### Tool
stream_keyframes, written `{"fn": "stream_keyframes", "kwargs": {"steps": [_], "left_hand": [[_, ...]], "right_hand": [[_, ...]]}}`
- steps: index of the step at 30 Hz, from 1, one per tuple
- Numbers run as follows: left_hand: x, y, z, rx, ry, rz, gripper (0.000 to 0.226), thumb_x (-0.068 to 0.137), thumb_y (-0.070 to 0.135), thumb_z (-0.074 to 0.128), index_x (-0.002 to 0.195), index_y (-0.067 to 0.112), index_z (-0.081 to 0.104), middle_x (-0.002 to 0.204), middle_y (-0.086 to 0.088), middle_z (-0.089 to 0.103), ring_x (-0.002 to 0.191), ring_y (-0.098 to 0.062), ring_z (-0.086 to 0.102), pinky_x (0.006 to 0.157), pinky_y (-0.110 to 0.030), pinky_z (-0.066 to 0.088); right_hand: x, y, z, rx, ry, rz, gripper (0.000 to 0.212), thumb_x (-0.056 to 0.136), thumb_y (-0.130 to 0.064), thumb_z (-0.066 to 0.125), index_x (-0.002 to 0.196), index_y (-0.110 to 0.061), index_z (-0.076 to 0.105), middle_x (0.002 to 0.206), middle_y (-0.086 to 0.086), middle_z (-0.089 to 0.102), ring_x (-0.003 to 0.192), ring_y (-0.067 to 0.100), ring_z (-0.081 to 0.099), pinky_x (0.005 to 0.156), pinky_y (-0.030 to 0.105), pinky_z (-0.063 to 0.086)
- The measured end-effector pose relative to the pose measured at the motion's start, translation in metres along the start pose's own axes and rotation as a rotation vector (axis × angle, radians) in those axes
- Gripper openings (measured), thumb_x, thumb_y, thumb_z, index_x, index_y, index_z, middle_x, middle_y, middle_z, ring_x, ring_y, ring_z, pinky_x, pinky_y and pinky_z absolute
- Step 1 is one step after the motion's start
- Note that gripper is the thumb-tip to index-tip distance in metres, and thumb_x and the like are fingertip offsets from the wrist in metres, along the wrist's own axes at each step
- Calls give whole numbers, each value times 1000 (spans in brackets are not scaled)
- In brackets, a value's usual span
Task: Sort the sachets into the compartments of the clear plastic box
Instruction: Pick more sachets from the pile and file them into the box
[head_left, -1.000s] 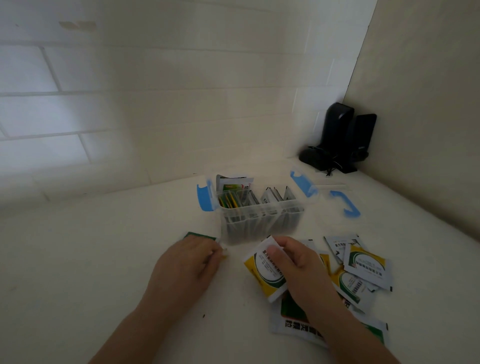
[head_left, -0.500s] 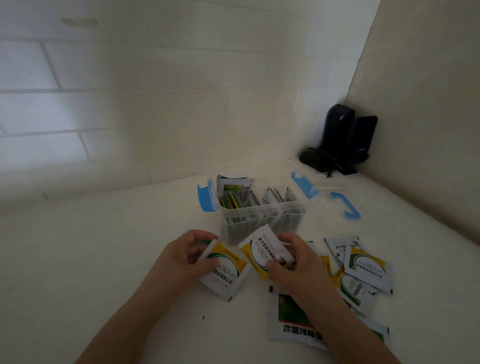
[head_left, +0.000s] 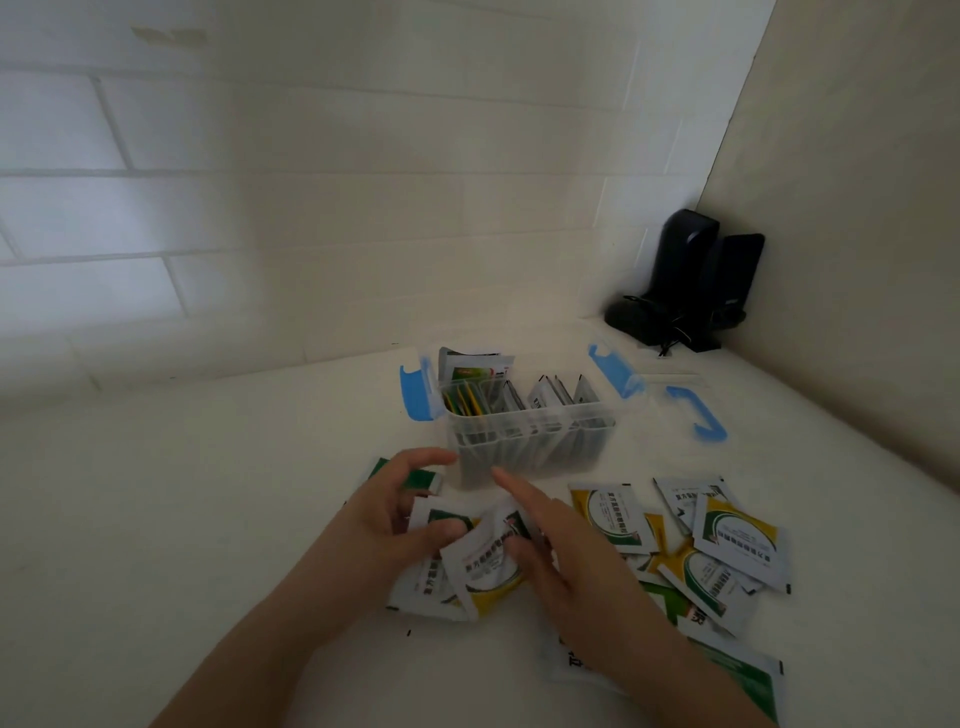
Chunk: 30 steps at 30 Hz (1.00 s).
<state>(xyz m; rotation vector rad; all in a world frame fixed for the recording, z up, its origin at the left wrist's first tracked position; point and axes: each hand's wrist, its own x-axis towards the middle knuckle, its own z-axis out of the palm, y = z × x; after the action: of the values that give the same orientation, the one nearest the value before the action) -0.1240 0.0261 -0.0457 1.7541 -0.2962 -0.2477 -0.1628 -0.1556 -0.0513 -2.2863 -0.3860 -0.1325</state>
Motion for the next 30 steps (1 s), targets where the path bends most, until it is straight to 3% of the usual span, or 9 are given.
{"fn": "stream_keyframes", "kwargs": {"steps": [4,7,9,13,16,19,24,27,30], "left_hand": [[1,1,8,71,-12,-1,25,81,15,62,103,26,55,62,3,73,56,-8,67,50,-18,50],[1,-1,9,51,-55,-14,24,79,38,52,99,29,61,81,-15,73,74,-28,70,68,-40,56],[1,0,8,-15,-61,-34,26,78,39,50,97,27,63,89,-15,71,82,-32,68,73,-40,56],[11,-11,-4,154,261,83,11,86,18,56,84,28,61,77,8,70,76,-12,63,65,-12,50],[16,-26,-17,612,497,49,21,83,25,61,104,23,59,111,2,62,105,-18,51,83,-21,42],[20,-40,-19,878,408,-85,59,83,42,56,132,13,41,143,-5,40,133,-24,28,109,-35,24],[16,-35,-20,852,130,-82,91,54,72,38,133,26,39,145,6,35,139,-18,21,117,-39,14],[9,-22,-16,653,37,-57,60,64,49,66,119,34,47,121,16,50,126,-13,39,112,-40,27],[5,-15,-13,407,27,11,44,73,14,71,101,40,48,100,11,63,88,-10,66,82,-33,56]], "right_hand": [[1,-1,5,90,-72,27,64,91,-24,52,121,-64,12,108,-36,39,93,-27,41,81,-4,36],[3,-4,6,146,-41,96,64,84,-22,63,125,-54,25,99,-35,43,80,-28,45,69,-4,39],[4,-4,6,173,-7,101,54,81,-19,66,112,-52,38,92,-31,52,79,-26,49,65,-2,40],[5,6,2,207,74,192,23,78,-22,69,86,-40,57,88,-17,68,78,-9,61,67,9,50],[6,13,1,250,80,252,13,78,-24,69,85,-31,61,89,-13,72,80,-4,65,72,15,54],[7,15,0,279,87,270,12,79,-23,69,84,-31,62,85,-15,72,79,-5,66,71,14,54],[6,14,1,293,91,269,16,78,-21,70,82,-35,61,82,-20,72,79,-4,67,70,13,54],[7,13,1,291,92,282,16,78,-23,69,83,-35,61,82,-19,71,80,-4,66,72,13,54],[8,12,-2,322,109,310,16,78,-22,69,82,-35,61,78,-23,72,78,-2,68,72,18,56]]}}
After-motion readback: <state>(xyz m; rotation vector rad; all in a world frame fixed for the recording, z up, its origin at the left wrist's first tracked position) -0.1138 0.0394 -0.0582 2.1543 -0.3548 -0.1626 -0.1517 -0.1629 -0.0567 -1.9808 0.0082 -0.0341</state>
